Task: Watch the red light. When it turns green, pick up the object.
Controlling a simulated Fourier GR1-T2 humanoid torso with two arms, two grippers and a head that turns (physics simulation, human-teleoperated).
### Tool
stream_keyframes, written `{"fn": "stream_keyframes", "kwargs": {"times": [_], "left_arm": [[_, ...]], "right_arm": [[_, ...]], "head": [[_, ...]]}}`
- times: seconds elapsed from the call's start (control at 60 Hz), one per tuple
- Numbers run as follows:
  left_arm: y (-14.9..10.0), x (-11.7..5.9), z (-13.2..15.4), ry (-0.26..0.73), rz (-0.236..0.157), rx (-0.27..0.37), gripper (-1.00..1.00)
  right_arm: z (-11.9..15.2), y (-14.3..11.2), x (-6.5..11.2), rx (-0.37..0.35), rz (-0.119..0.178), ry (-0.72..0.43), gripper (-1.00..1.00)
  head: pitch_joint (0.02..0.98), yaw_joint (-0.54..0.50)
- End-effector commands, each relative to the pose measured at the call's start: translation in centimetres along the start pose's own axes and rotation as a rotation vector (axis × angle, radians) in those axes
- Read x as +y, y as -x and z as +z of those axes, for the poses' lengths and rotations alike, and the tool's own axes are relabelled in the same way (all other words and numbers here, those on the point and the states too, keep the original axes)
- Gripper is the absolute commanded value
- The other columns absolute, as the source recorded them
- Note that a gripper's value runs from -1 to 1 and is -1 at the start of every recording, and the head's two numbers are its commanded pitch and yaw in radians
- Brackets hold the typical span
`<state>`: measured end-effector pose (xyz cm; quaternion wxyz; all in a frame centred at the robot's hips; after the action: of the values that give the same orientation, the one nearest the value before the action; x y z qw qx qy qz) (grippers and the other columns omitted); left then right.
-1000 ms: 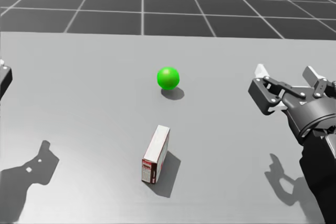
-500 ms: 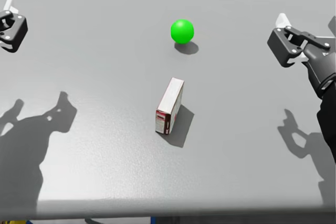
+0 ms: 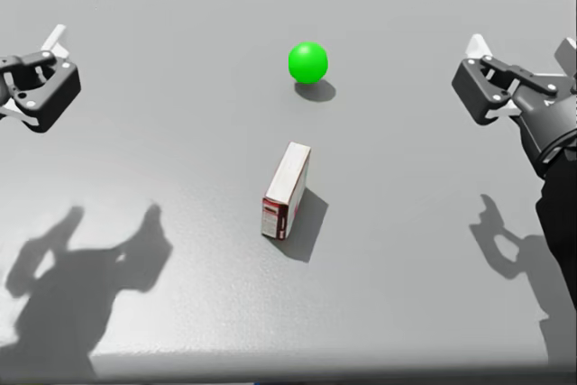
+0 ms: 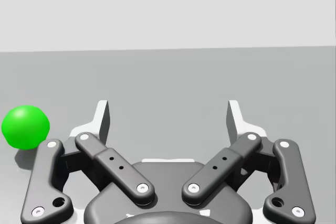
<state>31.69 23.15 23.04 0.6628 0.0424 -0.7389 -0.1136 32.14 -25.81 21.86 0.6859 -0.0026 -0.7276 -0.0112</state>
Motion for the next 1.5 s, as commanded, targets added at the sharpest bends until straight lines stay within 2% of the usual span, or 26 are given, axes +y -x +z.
{"fn": "stream_keyframes", "kwargs": {"times": [0.017, 0.1, 0.3, 0.5, 0.683, 0.917, 1.183, 1.5], "left_arm": [[-2.0, -3.7, 3.5, 0.165, 0.016, 0.014, -1.00], [-2.9, -4.8, 5.1, 0.235, 0.022, 0.023, -1.00], [-4.1, -7.3, 9.4, 0.405, 0.078, 0.082, -1.00], [-3.6, -9.6, 12.3, 0.509, 0.070, 0.123, -1.00], [-2.2, -12.2, 13.6, 0.578, 0.084, 0.172, -1.00], [-0.6, -15.1, 12.8, 0.567, 0.137, 0.215, -1.00], [0.1, -17.2, 10.9, 0.524, 0.180, 0.257, -1.00], [1.7, -19.9, 7.5, 0.476, 0.158, 0.318, -1.00]], "right_arm": [[-0.1, 0.1, -0.1, 0.003, 0.000, 0.002, -1.00], [-0.1, 0.2, -0.1, 0.005, 0.000, 0.002, -1.00], [-0.2, 0.3, -0.1, 0.008, 0.000, 0.002, -1.00], [-0.2, 0.4, 0.0, 0.009, 0.001, 0.001, -1.00], [-0.2, 0.3, 0.0, 0.005, 0.003, 0.004, -1.00], [-0.2, 0.3, -0.1, -0.004, 0.014, 0.007, -1.00], [-0.1, 0.2, 0.0, -0.008, 0.018, 0.008, -1.00], [0.0, 0.1, -0.1, -0.013, 0.017, 0.008, -1.00]], "head": [[0.825, -0.07], [0.825, -0.07], [0.831, -0.07], [0.833, -0.07], [0.835, -0.07], [0.842, -0.06], [0.846, -0.06], [0.849, -0.06]]}}
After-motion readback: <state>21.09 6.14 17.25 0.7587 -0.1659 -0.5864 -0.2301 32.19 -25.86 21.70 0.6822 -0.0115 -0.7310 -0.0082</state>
